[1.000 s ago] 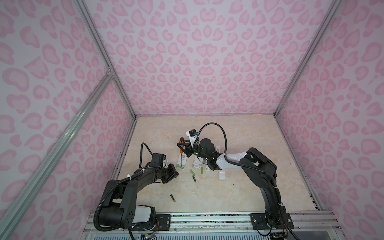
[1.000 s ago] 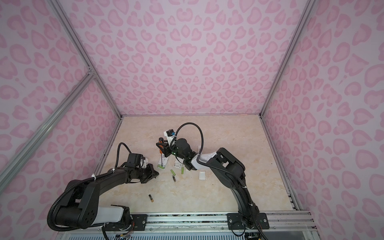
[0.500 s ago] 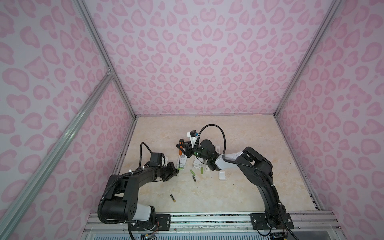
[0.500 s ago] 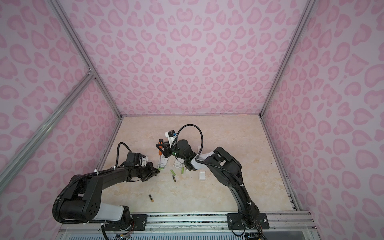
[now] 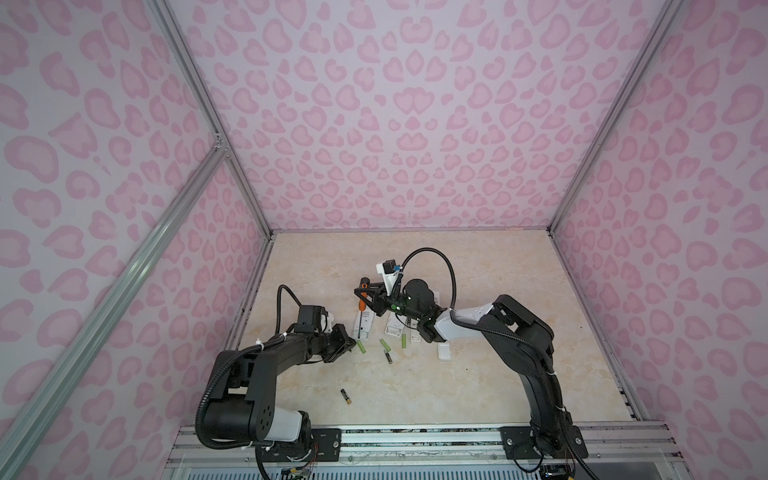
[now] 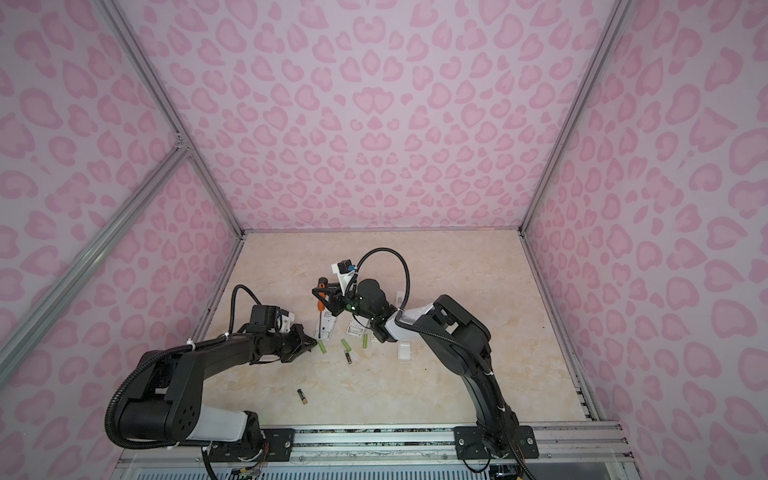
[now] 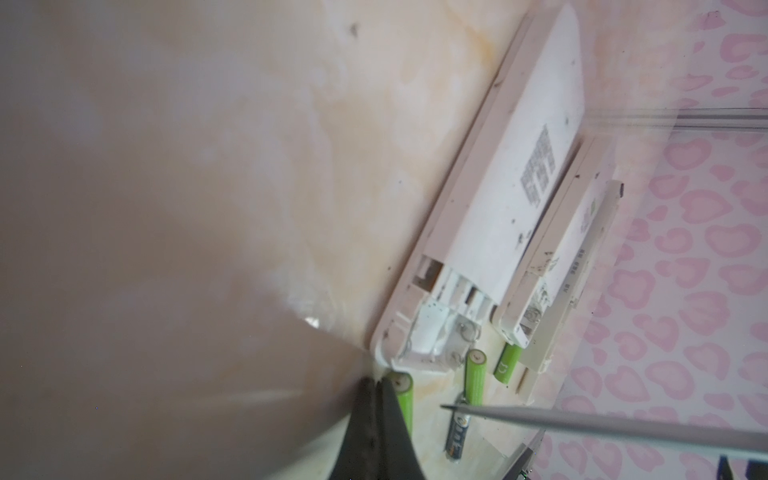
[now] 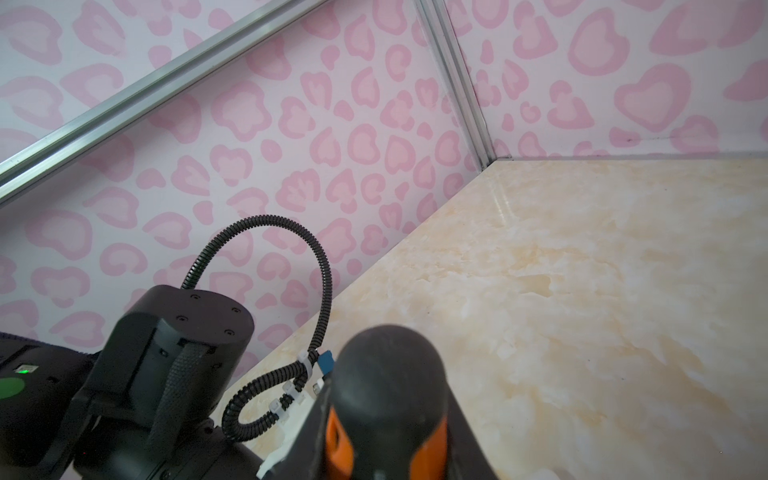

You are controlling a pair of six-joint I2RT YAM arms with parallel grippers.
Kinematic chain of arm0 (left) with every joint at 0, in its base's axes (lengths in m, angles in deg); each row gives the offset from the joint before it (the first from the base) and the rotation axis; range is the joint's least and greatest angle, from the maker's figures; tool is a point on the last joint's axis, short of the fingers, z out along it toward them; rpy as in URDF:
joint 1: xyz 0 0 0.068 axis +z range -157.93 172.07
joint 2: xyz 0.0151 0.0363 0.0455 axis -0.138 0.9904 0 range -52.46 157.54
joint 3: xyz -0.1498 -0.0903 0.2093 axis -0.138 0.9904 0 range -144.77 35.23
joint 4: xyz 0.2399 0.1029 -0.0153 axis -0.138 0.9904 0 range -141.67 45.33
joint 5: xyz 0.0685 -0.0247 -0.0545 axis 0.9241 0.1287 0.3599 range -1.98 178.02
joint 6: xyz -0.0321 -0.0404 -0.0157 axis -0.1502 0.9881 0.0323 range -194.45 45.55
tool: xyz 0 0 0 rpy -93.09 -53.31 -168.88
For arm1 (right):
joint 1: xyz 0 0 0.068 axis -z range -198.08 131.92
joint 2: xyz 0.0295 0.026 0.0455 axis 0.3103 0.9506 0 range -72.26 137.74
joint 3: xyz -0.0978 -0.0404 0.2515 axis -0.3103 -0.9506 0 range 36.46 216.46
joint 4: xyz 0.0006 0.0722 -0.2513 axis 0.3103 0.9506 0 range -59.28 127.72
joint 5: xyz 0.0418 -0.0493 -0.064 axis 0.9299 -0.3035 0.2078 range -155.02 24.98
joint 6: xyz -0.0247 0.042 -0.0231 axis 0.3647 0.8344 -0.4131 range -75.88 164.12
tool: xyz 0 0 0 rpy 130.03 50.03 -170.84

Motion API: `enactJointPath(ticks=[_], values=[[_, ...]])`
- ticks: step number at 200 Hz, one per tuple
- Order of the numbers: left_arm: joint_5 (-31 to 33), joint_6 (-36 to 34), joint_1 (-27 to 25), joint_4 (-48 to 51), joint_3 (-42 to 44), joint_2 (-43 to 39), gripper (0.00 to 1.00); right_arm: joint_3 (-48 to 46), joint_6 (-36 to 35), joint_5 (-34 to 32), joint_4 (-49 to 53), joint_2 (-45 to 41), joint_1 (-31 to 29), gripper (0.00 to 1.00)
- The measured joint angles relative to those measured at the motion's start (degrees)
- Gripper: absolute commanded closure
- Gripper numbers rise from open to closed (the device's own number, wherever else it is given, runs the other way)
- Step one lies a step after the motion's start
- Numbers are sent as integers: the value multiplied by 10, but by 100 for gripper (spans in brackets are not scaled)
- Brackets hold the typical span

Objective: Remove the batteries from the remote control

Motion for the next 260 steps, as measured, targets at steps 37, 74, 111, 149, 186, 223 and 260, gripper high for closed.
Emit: enactJointPath(ticks=[37, 74, 111, 149, 186, 223, 260], values=[[41, -13, 11, 67, -17, -40, 93, -5, -23, -26, 42, -56, 2, 100], [65, -42, 29, 133, -65, -75, 90, -36, -30, -54, 116, -140, 26, 100], [100, -86, 67, 217, -142, -117, 86, -94, -46, -108, 244, -276, 65, 100], [145, -137, 99, 282, -208, -146, 85, -125, -85, -179, 433, -401, 111, 100], [158, -161, 110, 319, -216, -166, 85, -148, -80, -227, 613, -456, 208, 100], [154, -170, 111, 331, -196, -205, 83, -189, -67, -226, 727, -472, 273, 100], [154, -178, 111, 342, -173, -236, 83, -210, -62, -225, 804, -440, 299, 100]])
